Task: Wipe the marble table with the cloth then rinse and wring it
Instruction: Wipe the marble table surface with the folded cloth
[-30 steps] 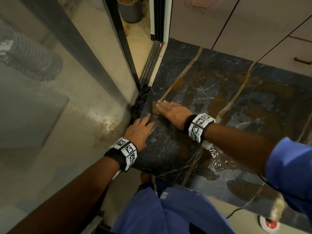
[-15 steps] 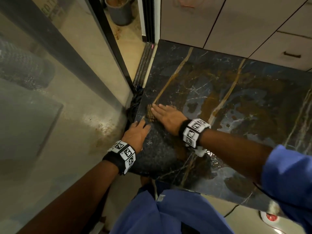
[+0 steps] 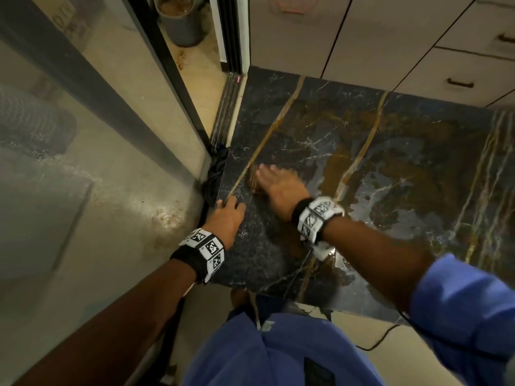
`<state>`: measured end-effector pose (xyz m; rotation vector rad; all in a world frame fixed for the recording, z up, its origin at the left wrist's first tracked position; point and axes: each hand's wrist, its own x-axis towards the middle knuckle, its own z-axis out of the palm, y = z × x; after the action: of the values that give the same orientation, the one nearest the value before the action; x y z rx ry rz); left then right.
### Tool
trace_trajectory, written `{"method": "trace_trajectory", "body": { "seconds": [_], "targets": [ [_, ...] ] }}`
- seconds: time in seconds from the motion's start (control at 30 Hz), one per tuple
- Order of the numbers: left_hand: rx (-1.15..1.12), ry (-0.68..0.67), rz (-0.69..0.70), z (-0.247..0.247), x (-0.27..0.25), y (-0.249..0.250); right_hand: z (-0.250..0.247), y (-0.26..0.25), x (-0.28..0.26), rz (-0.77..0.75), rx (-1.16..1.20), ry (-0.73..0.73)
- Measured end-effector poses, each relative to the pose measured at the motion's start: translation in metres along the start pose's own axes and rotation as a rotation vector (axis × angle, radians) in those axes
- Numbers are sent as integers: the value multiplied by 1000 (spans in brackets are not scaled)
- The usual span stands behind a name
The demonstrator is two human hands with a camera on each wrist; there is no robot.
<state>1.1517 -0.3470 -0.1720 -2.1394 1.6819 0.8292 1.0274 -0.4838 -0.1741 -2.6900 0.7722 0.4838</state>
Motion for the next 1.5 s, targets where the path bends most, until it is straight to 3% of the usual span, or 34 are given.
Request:
{"method": "trace_trajectory", "body": {
  "seconds": [0.17, 0.33, 0.43, 0.53, 0.7, 0.8, 0.93, 1.03, 1.13, 1.27, 1.4, 1.5],
  "targets": [
    [-5, 0, 17, -2, 1, -2, 31, -5, -73, -138, 15, -15],
    [4, -19, 35, -3, -1, -3, 0, 35, -34, 114, 59, 84],
    [9, -22, 34, -4, -3, -2, -12, 31, -11, 192, 54, 101],
    [24, -25, 35, -5, -6, 0, 6, 7, -24, 125, 53, 103],
    [33, -26, 30, -6, -6, 0, 57, -17, -107, -117, 57, 121],
    [34, -31, 30, -7, -8, 1, 52, 3, -125, -44, 88, 139],
    [68, -21, 42, -8, -11, 1, 28, 27, -89, 117, 151, 174],
    [86, -25, 29, -9, -11, 3, 35, 15, -90, 141, 133, 195],
    [103, -20, 29, -9, -11, 5, 66, -13, -126, 142, 148, 228],
    [102, -17, 34, -8, -12, 5, 103, -41, -182, 42, 192, 107],
    [97, -5, 55, -7, -12, 1, 104, -41, -214, -80, 176, -25],
    [102, 0, 69, -6, -11, -1, 77, -21, -206, 22, 266, -41]
  ]
}}
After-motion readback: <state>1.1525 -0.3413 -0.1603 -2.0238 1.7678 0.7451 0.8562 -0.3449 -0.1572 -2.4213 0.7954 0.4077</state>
